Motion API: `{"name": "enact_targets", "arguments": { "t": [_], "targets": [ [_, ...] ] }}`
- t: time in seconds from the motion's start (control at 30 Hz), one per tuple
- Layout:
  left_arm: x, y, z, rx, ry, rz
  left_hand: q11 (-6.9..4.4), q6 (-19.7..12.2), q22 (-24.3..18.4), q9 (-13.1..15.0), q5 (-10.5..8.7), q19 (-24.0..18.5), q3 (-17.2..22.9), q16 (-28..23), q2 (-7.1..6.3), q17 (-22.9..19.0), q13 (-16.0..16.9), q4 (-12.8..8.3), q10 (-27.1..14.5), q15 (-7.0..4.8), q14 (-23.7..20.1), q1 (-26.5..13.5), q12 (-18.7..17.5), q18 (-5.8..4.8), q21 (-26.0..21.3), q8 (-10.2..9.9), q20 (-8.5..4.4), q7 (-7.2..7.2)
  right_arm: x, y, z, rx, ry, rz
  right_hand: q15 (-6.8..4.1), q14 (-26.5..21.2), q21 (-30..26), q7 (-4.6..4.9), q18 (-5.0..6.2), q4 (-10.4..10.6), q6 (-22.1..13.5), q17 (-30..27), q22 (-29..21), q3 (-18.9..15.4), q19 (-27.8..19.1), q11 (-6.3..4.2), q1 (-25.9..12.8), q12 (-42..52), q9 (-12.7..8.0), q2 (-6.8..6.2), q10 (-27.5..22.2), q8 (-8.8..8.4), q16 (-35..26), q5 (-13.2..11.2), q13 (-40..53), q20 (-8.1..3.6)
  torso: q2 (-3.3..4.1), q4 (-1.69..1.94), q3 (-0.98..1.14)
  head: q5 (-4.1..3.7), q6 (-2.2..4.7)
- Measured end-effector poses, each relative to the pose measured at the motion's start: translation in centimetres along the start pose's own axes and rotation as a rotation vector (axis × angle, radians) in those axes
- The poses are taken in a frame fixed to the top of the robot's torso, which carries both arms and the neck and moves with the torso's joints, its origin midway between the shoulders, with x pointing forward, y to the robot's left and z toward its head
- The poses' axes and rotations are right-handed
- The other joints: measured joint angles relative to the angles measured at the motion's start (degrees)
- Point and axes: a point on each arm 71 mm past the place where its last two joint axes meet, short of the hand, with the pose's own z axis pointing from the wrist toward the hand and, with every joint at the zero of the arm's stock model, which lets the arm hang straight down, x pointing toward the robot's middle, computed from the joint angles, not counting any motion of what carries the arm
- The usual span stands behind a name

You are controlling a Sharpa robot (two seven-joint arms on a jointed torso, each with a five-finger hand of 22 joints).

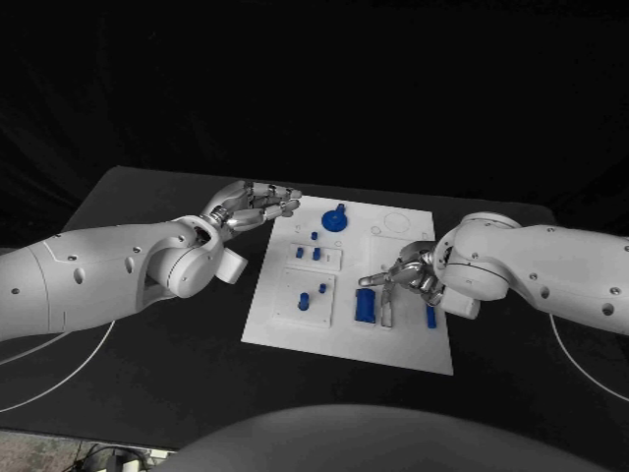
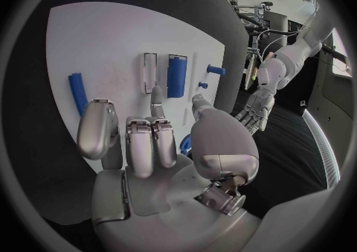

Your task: Assemble the parts on the task board

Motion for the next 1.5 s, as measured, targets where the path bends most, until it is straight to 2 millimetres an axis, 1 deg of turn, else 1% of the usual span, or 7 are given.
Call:
{"name": "enact_targets", "arguments": {
  "t": [0.17, 0.23, 0.37, 0.47, 0.93, 1.33, 1.5],
  "targets": [
    [-0.1, 0.0, -0.1, -0.001, -0.002, 0.000, 0.00, 0.00, 0.00, 0.00, 0.00, 0.00, 0.00, 0.00, 0.00, 0.00, 0.00, 0.00, 0.00, 0.00, 0.00, 0.00, 0.00, 0.00, 0.00, 0.00, 0.00, 0.00, -1.4, -0.9, -1.8, -0.013, -0.041, 0.022, 0.00, 0.00, 0.69, 0.00, 0.01, 0.39, 0.00, 0.00, 0.00, -0.39, 0.55, 0.00, 0.73, 0.00, 0.52, 0.73, 0.00, 0.00, 0.00, 3.17, 0.00, -0.11, -0.03, -0.01, -0.01, 0.19, 0.00],
    [-0.1, 0.0, -0.1, -0.002, -0.002, 0.000, 0.00, 0.00, 0.00, 0.00, 0.00, 0.00, 0.00, 0.00, 0.00, 0.00, 0.00, 0.00, 0.00, 0.00, 0.00, 0.00, 0.00, 0.00, 0.00, 0.00, 0.00, 0.00, -2.0, -1.4, -2.5, -0.013, -0.057, 0.029, 0.00, 0.00, 0.79, 0.00, 0.01, 0.04, 0.00, 0.00, 0.00, -0.39, 0.55, 0.00, 2.13, 0.00, 0.57, 1.36, 0.00, 0.00, 0.00, 6.91, 0.00, -0.11, -0.05, -0.04, -0.03, 0.21, 0.00],
    [-0.1, 0.0, -0.1, -0.002, -0.003, 0.001, 0.00, 0.00, 0.00, 0.00, 0.00, 0.00, 0.00, 0.00, 0.00, 0.00, 0.00, 0.00, 0.00, 0.00, 0.00, 0.00, 0.00, -0.01, 0.00, 0.00, 0.00, 0.00, -3.2, -2.9, -3.6, 0.001, -0.090, 0.034, 0.00, 0.00, 0.76, 0.06, 0.01, -3.83, -0.67, -0.01, 0.00, 1.67, 0.55, 0.00, 8.32, 0.00, -0.22, 1.50, 0.00, -1.25, 0.00, 18.98, 0.00, -0.11, -0.10, -0.10, -0.05, 0.02, 0.00],
    [-0.1, 0.1, -0.1, -0.003, -0.002, 0.001, 0.02, 0.03, 0.00, 0.00, 0.00, 0.00, 0.00, 0.00, 0.16, 0.01, 0.00, 0.00, 0.02, 0.00, 0.00, 0.16, 0.00, 0.00, 0.00, 0.00, 0.00, 0.03, -3.7, -4.1, -4.0, 0.024, -0.106, 0.015, 0.00, 0.00, 0.21, 0.06, 0.01, -4.37, -0.67, -0.01, -0.01, 2.17, 0.55, 0.00, 8.79, 0.00, -0.74, 1.50, 0.00, -1.44, 0.00, 21.35, -0.01, -0.11, -0.13, -0.12, -0.05, -0.18, 0.00],
    [0.2, 0.3, -0.1, -0.007, 0.003, -0.002, 0.21, 0.21, 0.01, 0.00, 0.00, 0.00, 0.00, 0.00, 0.22, 0.05, 0.00, 0.00, 0.22, 0.00, 0.00, 0.22, 0.00, -0.01, 0.00, 0.00, 0.00, 0.21, -4.7, -8.3, -4.3, 0.125, -0.137, -0.069, 0.00, 0.00, 0.21, -0.14, 0.01, -4.45, 0.46, -0.02, -0.01, 2.74, 0.55, 0.00, 9.13, 0.00, -1.76, 1.90, 0.00, -1.77, 0.00, 21.97, -0.01, -0.11, -0.10, -0.08, -0.05, -0.97, 0.00],
    [0.1, 0.3, -0.2, -0.009, 0.001, -0.002, 0.21, 0.21, -0.04, 0.00, 0.00, 0.00, 0.00, 0.00, 0.00, 0.04, 0.00, 0.00, 0.21, 0.21, 0.21, 0.45, 0.00, 0.00, 0.00, 0.00, 0.00, 0.21, -3.5, -9.1, -2.7, 0.161, -0.113, -0.087, -0.42, 0.01, 0.21, -0.53, 0.02, -3.40, 2.82, -0.02, -0.02, 2.00, 0.76, 0.00, 7.83, 0.00, -2.45, 3.15, 0.00, -1.77, 0.00, 11.92, -0.01, -0.32, -0.07, -0.01, -0.06, -0.60, 0.00],
    [0.0, 0.3, -0.2, -0.010, -0.001, -0.001, 0.21, 0.21, -0.04, 0.00, 0.00, 0.00, 0.00, 0.00, 0.00, 0.03, 0.00, 0.00, 0.21, 0.21, 0.20, 0.45, 0.00, 0.00, 0.00, 0.00, 0.00, 0.21, -3.0, -9.1, -2.1, 0.165, -0.102, -0.089, -0.42, 0.01, 0.22, -0.77, 0.01, -3.06, 3.06, -0.03, -0.02, 1.71, 0.96, 0.00, 7.16, 0.00, -2.45, 3.09, 0.00, -1.77, 0.00, 10.96, -0.01, -0.52, -0.08, -0.04, -0.06, -0.60, 0.00]
  ]
}}
